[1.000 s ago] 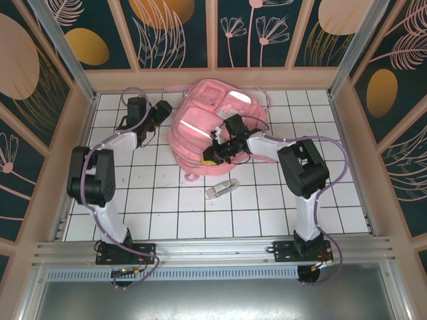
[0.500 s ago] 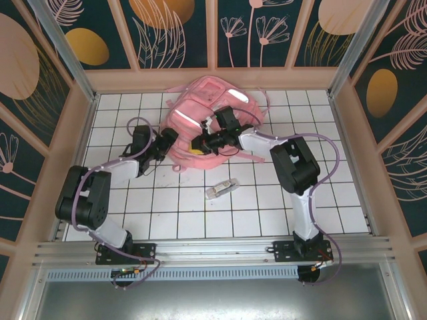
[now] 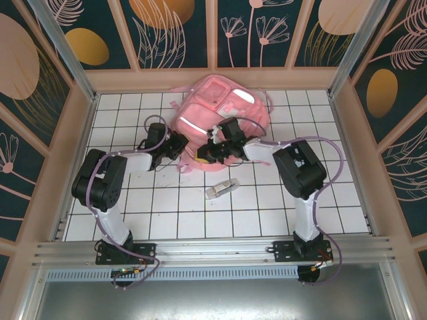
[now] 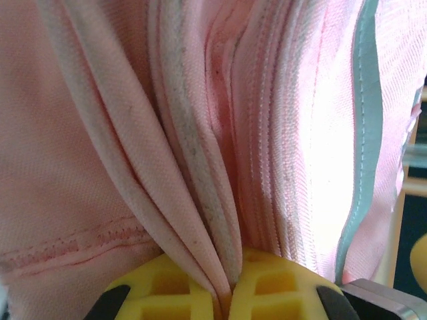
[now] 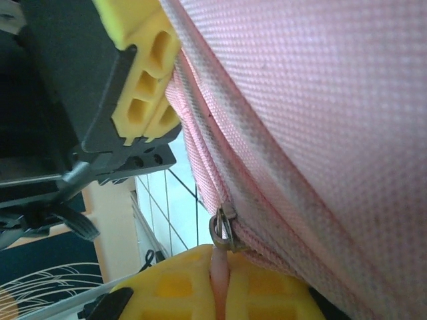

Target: Pack books, pencil case, and school supplies into a backpack

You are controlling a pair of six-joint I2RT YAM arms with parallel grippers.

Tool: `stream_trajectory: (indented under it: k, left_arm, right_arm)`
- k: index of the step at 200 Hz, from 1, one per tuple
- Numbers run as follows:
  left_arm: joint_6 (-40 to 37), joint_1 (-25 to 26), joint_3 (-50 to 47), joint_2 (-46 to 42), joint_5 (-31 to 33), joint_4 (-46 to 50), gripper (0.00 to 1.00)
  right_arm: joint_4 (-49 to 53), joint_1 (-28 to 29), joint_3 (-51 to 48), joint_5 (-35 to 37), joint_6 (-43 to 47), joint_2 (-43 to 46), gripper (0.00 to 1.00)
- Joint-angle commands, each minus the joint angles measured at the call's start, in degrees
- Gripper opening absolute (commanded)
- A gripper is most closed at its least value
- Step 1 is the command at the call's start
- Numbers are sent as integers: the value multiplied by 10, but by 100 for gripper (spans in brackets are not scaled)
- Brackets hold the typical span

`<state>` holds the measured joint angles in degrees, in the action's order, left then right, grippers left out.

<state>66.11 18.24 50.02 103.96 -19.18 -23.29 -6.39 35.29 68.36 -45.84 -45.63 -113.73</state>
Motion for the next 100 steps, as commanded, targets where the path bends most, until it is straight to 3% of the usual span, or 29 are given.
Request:
stream_trajectory:
  k: [1, 39, 72, 84, 100]
  left_arm:
    - [-53, -27, 38, -23, 76, -13, 0]
    - [-60, -42, 33, -45, 84, 3, 0]
    - [-13, -43, -11, -47, 97, -53, 0]
    - [3, -43, -18, -39, 102, -73, 0]
    - [18, -43, -21, -29, 138, -86, 0]
  right_arm:
    - [48, -23, -94, -76, -21, 63, 0]
    - [71, -95, -129, -73, -22, 107, 0]
    - [39, -69, -130, -87, -78, 129, 0]
    - [104, -52, -94, -83, -41, 123, 0]
    - [265, -43, -32, -9, 57, 114, 0]
